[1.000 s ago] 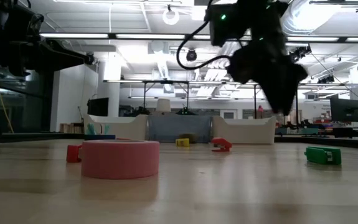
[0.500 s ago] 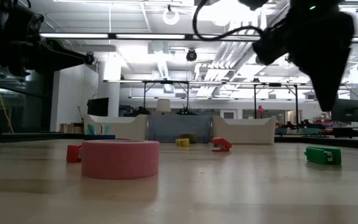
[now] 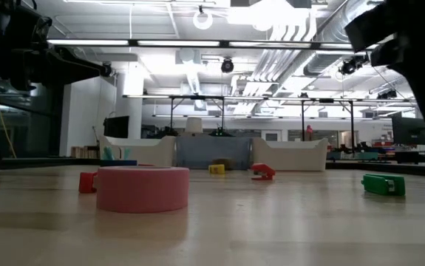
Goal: Pick and place Stapler, Stapler remover, tape
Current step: Put the violet tape into the black bin
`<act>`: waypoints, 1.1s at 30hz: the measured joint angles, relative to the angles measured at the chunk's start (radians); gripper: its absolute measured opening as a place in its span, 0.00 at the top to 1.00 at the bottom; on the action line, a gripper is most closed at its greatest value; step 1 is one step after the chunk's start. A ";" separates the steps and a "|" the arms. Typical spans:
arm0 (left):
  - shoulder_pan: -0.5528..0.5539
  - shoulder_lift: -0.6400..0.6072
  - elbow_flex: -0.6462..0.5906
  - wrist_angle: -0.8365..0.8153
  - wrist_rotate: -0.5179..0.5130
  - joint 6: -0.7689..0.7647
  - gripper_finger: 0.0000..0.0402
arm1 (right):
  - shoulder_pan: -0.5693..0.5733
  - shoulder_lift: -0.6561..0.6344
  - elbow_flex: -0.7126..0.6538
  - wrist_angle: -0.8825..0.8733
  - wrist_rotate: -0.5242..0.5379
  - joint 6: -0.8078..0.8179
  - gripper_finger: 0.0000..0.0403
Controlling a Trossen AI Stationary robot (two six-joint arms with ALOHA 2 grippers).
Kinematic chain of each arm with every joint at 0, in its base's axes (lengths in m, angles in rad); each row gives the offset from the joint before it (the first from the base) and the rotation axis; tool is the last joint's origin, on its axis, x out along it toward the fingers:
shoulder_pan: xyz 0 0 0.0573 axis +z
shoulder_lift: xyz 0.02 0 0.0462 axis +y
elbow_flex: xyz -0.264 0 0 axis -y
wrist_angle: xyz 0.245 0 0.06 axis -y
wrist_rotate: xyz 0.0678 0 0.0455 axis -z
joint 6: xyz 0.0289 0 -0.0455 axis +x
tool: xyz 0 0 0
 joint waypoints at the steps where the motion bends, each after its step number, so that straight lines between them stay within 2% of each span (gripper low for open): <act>1: 0.000 0.000 0.000 0.000 0.000 0.000 0.54 | 0.010 0.000 0.000 -0.001 0.001 -0.008 0.53; 8: 0.000 0.000 0.000 0.000 0.000 0.000 0.54 | 0.067 0.000 -0.082 0.033 -0.057 -0.034 0.53; 13: 0.000 0.000 0.000 0.000 0.000 0.000 0.54 | 0.085 0.000 -0.147 0.064 -0.031 -0.036 0.53; 19: 0.000 0.000 0.000 0.000 0.000 0.000 0.54 | 0.086 -0.005 -0.210 0.219 -0.014 -0.035 0.53; 25: 0.000 0.000 0.000 0.000 0.000 0.000 0.54 | 0.086 -0.006 -0.238 0.262 0.001 -0.013 0.54; 33: 0.000 0.001 0.000 0.000 0.000 0.000 0.54 | 0.083 0.000 -0.222 0.304 -0.020 -0.005 0.60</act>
